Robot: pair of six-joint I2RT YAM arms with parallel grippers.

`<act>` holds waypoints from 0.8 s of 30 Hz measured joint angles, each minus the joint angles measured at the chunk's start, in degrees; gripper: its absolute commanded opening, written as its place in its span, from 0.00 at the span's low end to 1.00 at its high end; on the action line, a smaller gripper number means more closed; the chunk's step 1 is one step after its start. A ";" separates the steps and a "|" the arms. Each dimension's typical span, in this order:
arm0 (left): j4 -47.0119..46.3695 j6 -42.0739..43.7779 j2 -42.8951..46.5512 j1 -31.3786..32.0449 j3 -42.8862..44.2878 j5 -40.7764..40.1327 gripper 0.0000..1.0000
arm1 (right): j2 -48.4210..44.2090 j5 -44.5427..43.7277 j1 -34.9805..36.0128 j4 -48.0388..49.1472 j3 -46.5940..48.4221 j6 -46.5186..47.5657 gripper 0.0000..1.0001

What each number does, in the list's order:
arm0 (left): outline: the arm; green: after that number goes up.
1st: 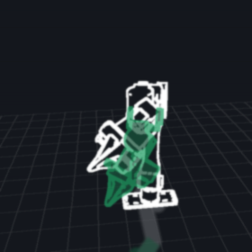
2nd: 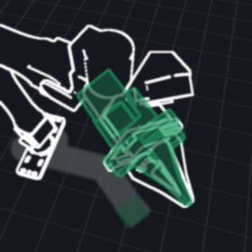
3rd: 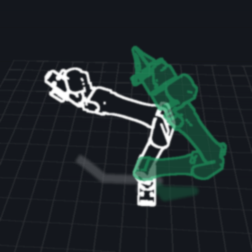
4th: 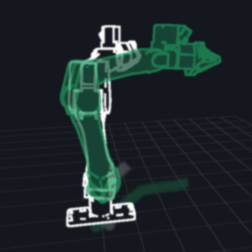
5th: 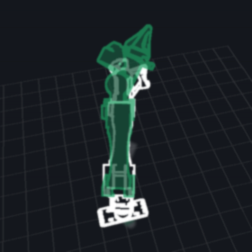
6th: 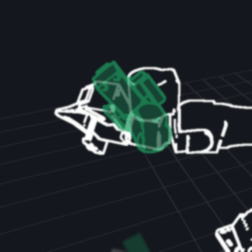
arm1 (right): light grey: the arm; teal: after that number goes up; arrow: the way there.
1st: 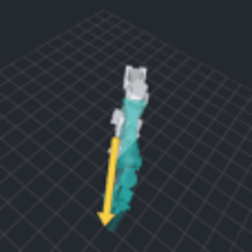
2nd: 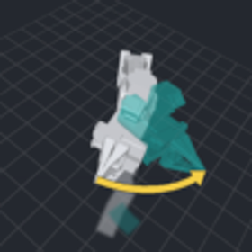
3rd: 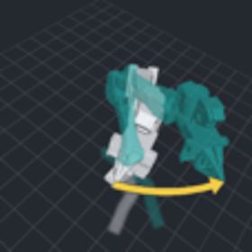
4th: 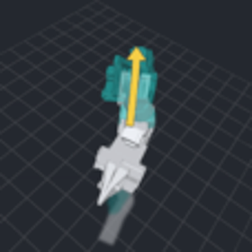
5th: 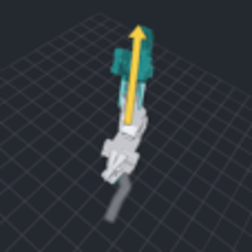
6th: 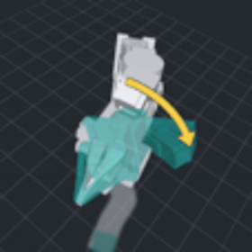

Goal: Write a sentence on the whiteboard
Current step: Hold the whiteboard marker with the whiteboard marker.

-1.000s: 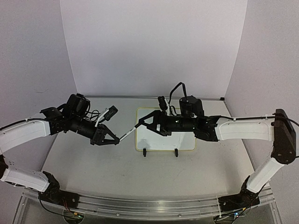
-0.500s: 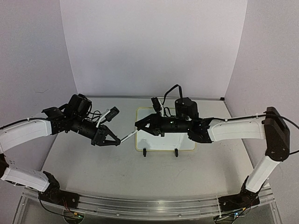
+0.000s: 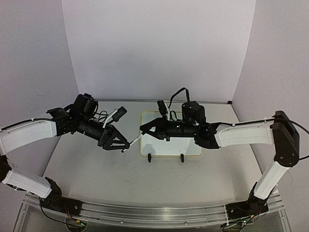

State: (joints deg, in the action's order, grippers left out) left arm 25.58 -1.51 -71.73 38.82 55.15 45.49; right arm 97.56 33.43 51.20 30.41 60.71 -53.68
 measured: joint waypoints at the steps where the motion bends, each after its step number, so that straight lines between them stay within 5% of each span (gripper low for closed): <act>1: -0.24 -0.03 -0.60 0.27 0.68 0.04 0.69 | 0.00 0.00 0.00 -0.03 0.00 0.07 0.00; 8: -1.13 0.69 -6.92 4.82 4.47 -0.74 0.64 | 0.00 0.04 0.00 -0.26 0.00 0.87 0.00; 19: -0.84 2.41 -11.76 6.87 7.23 -3.43 0.04 | -0.32 0.79 0.01 -2.64 0.00 2.19 0.00; 24: 0.09 2.87 -12.08 6.56 7.46 -4.31 0.00 | -0.79 0.66 0.28 -3.55 -0.11 2.68 0.00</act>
State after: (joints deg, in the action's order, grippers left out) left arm 25.67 1.35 -83.81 45.38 62.61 41.18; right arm 96.77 34.09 51.48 26.86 60.60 -51.00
